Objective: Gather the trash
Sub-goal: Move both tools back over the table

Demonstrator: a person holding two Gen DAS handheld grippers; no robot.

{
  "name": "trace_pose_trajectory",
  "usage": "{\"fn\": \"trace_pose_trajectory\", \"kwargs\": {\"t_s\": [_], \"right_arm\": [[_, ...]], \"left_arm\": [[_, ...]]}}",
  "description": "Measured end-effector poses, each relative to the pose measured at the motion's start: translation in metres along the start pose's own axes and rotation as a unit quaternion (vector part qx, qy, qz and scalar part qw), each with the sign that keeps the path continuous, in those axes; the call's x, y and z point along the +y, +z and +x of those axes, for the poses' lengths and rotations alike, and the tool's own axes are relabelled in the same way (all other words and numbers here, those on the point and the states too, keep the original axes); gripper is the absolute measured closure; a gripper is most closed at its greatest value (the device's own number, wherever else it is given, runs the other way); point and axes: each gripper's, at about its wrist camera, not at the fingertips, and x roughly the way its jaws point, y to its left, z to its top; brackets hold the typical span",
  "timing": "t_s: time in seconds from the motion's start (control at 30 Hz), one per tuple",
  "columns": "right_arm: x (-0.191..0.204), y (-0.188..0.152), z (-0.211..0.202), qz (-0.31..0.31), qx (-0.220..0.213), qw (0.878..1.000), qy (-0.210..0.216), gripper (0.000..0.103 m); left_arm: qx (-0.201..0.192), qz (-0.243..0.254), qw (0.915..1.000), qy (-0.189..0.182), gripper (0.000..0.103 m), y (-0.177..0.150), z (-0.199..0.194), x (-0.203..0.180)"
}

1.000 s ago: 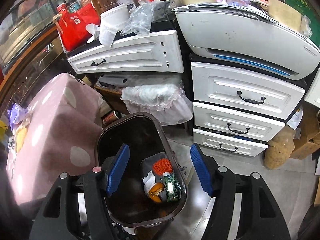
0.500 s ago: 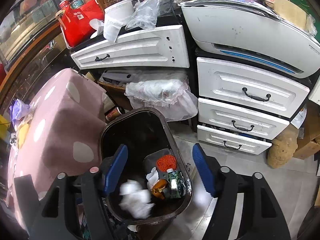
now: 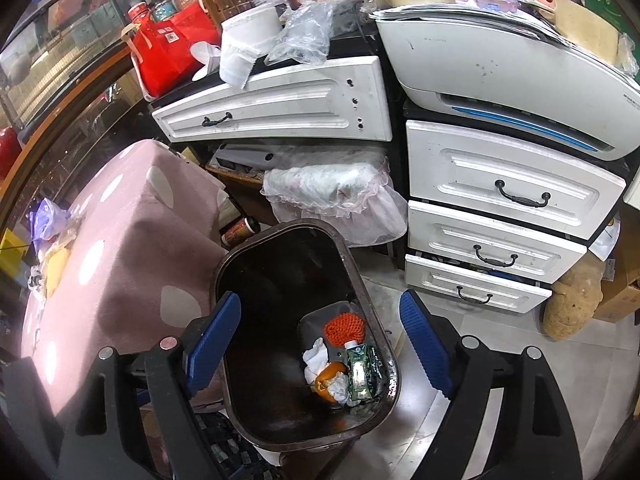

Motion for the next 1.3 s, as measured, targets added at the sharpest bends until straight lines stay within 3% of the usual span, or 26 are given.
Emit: {"fn": "trace_pose_trajectory", "kwargs": {"t_s": [0.4,0.63,0.8,1.1,1.3], "right_arm": [[0.034,0.003,-0.015,-0.033,-0.025,0.998,0.039,0.019],[0.075,0.001,-0.019,-0.073,-0.028,0.994,0.074,0.019],[0.115,0.0,-0.02,-0.107,-0.029,0.988,0.108,0.019],[0.195,-0.011,-0.016,-0.208,-0.024,0.965,0.157,0.019],[0.24,-0.014,-0.01,-0.246,-0.011,0.951,0.187,0.019]], "left_arm": [[-0.074,-0.041,0.9964,0.004,0.009,-0.011,-0.073,0.027],[-0.121,-0.1,0.987,0.033,0.009,-0.024,-0.12,0.068],[-0.141,-0.134,0.9777,0.078,0.009,-0.039,-0.144,0.097],[-0.14,-0.232,0.9524,0.14,0.009,-0.079,-0.166,0.172],[-0.136,-0.311,0.9207,0.192,0.009,-0.109,-0.183,0.236]]}}
